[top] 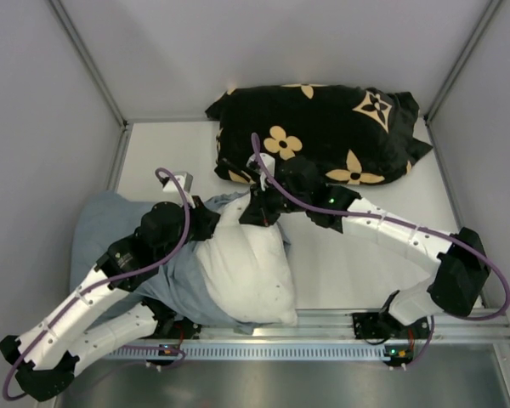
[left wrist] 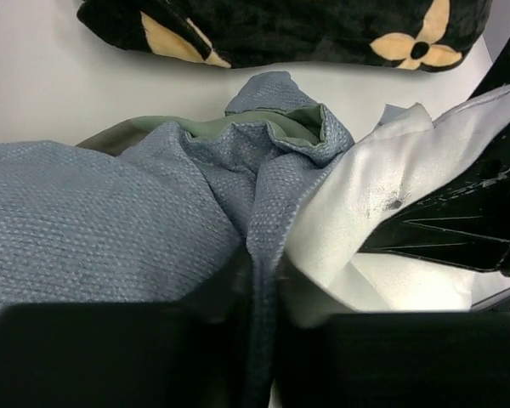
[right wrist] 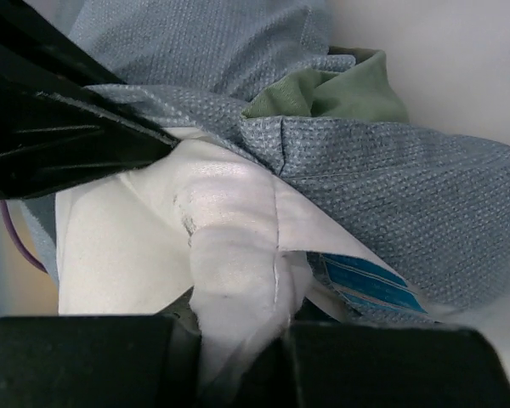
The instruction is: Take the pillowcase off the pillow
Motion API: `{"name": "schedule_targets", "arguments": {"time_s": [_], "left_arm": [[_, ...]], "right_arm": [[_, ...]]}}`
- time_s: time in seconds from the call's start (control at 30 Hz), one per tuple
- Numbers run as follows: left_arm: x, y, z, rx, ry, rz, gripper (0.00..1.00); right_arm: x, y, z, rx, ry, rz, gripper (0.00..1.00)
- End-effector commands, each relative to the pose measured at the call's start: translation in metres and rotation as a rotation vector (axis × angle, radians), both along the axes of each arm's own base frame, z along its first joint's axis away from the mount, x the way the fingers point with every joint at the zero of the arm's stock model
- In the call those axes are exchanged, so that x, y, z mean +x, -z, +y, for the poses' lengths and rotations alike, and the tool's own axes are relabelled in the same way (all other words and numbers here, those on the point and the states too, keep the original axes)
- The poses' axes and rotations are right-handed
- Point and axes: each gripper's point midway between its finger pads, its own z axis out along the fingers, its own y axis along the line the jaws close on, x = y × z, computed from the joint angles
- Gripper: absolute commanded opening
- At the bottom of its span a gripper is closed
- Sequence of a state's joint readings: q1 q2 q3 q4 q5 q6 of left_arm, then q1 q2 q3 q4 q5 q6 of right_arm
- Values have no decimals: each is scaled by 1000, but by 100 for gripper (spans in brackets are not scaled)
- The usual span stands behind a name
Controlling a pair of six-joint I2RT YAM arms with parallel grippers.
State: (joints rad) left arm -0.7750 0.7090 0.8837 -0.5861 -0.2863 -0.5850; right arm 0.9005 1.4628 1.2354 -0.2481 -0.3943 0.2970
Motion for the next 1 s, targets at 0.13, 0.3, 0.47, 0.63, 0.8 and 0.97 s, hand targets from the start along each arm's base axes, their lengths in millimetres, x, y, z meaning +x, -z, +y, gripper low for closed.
{"name": "schedule_targets", "arguments": {"time_s": [0.13,0.3,0.47,0.63,0.8,0.97], "left_arm": [[0,-12,-2,-8,9,-10,48],[11,-8,-3,33,-28,5,64],[22,6,-14,82,-22,48,59],[35,20,-8,151,-88,56,2],[55,9,22,228,-279,20,0],[72,9,66,393,-481,67,0]], "right_arm": [[-35,-11,10,198,-77,70,0],[-59,-32,-4,252,-92,52,0],[-82,-35,-15,269,-112,63,0],[-96,-46,-30,288,-104,46,0],[-101,-59,-65,310,-5,9,0],[-86,-71,-128,279,274,-40,0]]}}
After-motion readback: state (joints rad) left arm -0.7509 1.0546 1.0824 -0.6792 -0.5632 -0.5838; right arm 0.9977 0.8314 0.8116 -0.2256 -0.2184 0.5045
